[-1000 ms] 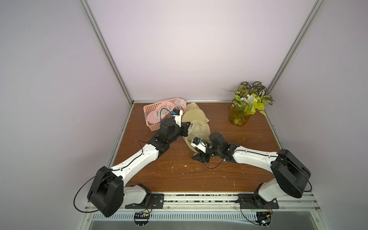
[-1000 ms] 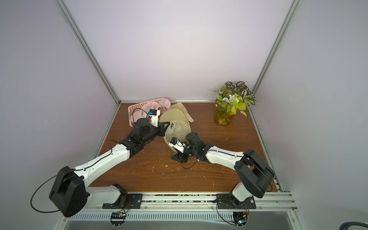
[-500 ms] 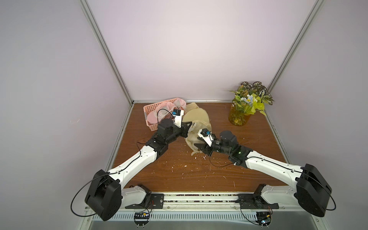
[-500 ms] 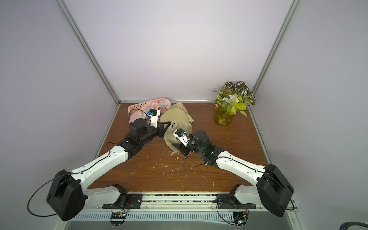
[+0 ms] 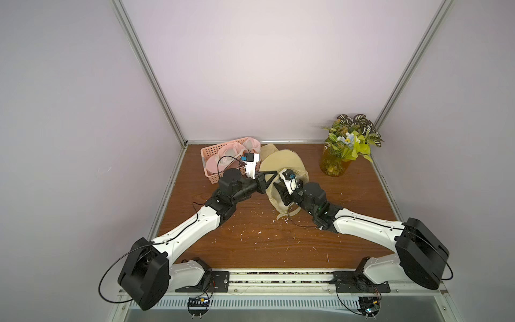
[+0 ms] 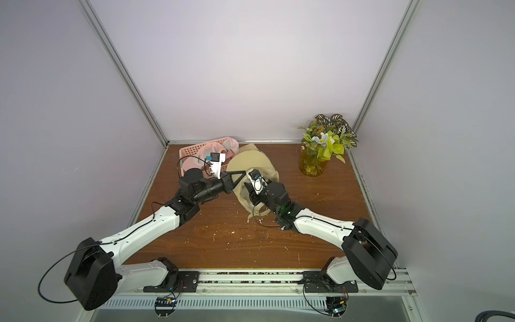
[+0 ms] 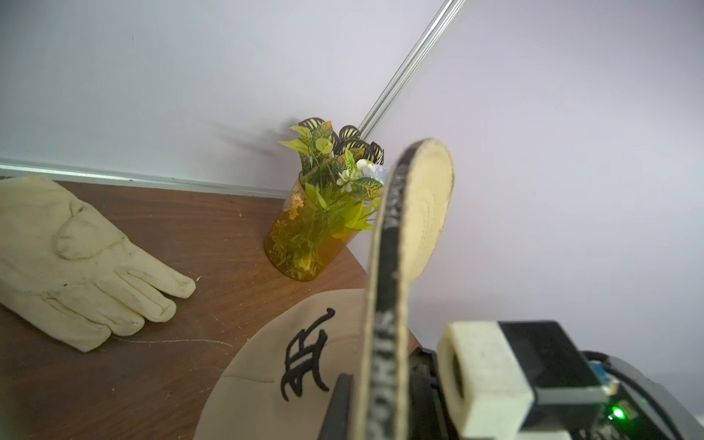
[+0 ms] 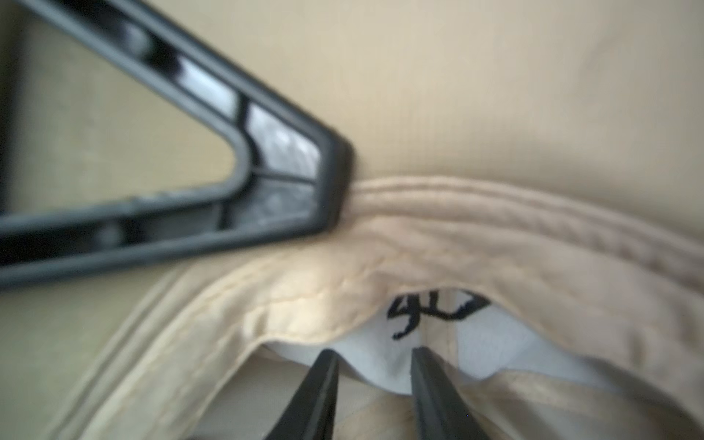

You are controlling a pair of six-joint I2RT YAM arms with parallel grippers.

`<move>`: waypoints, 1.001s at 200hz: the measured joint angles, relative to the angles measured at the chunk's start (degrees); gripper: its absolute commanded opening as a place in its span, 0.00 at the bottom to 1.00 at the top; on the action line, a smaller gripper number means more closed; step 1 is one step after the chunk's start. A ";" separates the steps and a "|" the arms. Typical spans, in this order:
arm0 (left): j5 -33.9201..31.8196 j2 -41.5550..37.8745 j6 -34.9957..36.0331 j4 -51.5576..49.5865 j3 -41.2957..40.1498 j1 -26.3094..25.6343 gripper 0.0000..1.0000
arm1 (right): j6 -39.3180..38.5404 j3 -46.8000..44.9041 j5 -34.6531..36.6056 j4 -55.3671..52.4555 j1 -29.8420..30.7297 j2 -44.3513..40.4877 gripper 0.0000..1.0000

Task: Turn the baseball cap inside out
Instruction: Turn over the baseball cap.

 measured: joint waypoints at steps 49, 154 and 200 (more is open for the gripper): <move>-0.55 -0.17 0.50 -2.73 0.00 -0.15 0.00 | 0.87 0.39 3.28 -1.36 0.28 3.74 0.58; -3.85 -1.81 4.17 -8.61 0.85 -0.68 0.00 | 0.87 -5.31 -0.04 -7.89 0.17 -4.96 0.64; -3.54 -0.24 4.26 -8.61 1.01 -1.68 0.00 | -0.59 -4.72 -0.81 -4.22 0.17 -6.14 0.38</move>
